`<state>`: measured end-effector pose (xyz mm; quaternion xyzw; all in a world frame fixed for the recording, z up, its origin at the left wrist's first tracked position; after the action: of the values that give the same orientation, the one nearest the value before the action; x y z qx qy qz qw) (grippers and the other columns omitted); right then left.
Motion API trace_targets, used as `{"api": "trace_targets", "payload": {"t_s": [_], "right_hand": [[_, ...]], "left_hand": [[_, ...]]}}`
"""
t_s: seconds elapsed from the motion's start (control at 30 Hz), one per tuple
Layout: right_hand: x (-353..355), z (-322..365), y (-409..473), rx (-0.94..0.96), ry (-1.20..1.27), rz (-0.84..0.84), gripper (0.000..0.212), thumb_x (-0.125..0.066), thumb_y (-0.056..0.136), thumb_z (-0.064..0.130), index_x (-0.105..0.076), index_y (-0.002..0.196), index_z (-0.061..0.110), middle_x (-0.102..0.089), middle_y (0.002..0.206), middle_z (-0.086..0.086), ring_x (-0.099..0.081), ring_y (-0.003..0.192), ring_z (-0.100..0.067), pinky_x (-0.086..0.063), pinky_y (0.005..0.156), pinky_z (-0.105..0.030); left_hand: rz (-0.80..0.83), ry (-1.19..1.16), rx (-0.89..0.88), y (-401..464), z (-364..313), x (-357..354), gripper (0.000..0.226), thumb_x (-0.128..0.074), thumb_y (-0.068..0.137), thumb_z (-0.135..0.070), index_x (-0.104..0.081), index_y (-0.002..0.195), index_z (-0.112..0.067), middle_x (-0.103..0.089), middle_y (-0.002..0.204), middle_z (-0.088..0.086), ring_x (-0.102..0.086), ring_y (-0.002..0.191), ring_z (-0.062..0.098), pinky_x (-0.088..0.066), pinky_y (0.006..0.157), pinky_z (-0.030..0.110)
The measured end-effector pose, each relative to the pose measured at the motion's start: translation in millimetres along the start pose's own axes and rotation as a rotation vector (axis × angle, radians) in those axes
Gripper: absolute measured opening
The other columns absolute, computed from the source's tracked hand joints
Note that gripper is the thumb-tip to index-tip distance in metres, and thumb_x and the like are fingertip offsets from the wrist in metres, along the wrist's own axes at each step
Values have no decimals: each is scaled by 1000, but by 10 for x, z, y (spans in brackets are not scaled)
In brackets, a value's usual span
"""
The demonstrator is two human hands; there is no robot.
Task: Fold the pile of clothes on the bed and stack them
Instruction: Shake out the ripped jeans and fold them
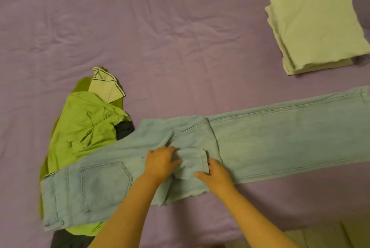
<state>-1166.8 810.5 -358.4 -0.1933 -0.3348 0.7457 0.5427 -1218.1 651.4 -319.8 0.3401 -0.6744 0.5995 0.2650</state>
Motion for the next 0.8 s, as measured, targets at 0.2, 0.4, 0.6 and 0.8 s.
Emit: {"api": "trace_targets", "payload": {"t_s": [0.2, 0.4, 0.6, 0.8], "right_hand": [[316, 52, -19, -63, 309, -97, 4, -68, 85, 12, -66, 86, 15, -70, 82, -1, -66, 76, -10, -53, 66, -21], [788, 89, -245, -134, 771, -160, 9, -61, 87, 1, -62, 94, 7, -73, 94, -9, -71, 87, -19, -57, 70, -28], [1624, 331, -549, 50, 694, -239, 21, -64, 81, 3, -59, 100, 9, -71, 94, -8, -70, 86, -20, -58, 68, -27], [2557, 259, -989, 100, 456, -446, 30, -76, 71, 18, -68, 100, 20, -74, 93, 4, -71, 82, -12, -55, 63, -23]], "left_hand": [[42, -308, -145, -52, -95, 82, 25, -54, 92, -47, -46, 93, -23, -55, 77, -6, -53, 72, 16, -31, 56, 25], [368, -783, -112, -34, -495, 57, 35, -58, 84, -61, -43, 71, -32, -45, 68, -16, -44, 65, 4, -35, 67, 23], [634, -1060, -39, 6, -1130, -25, 47, -46, 89, -59, -63, 116, -26, -65, 116, -10, -60, 104, 8, -47, 94, 27], [376, -1035, -203, 343, -2006, 556, 63, -69, 87, -21, -41, 141, -34, -41, 142, 5, -40, 129, 17, -41, 104, 34]]}}
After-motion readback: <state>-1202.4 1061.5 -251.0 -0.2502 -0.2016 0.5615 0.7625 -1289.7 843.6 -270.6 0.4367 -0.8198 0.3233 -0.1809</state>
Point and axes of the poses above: each hand's wrist, its own y-axis towards the middle knuckle, its own x-axis out of the back of the hand, z = x × y, the point moved 10 cm from there along y, towards the middle knuckle
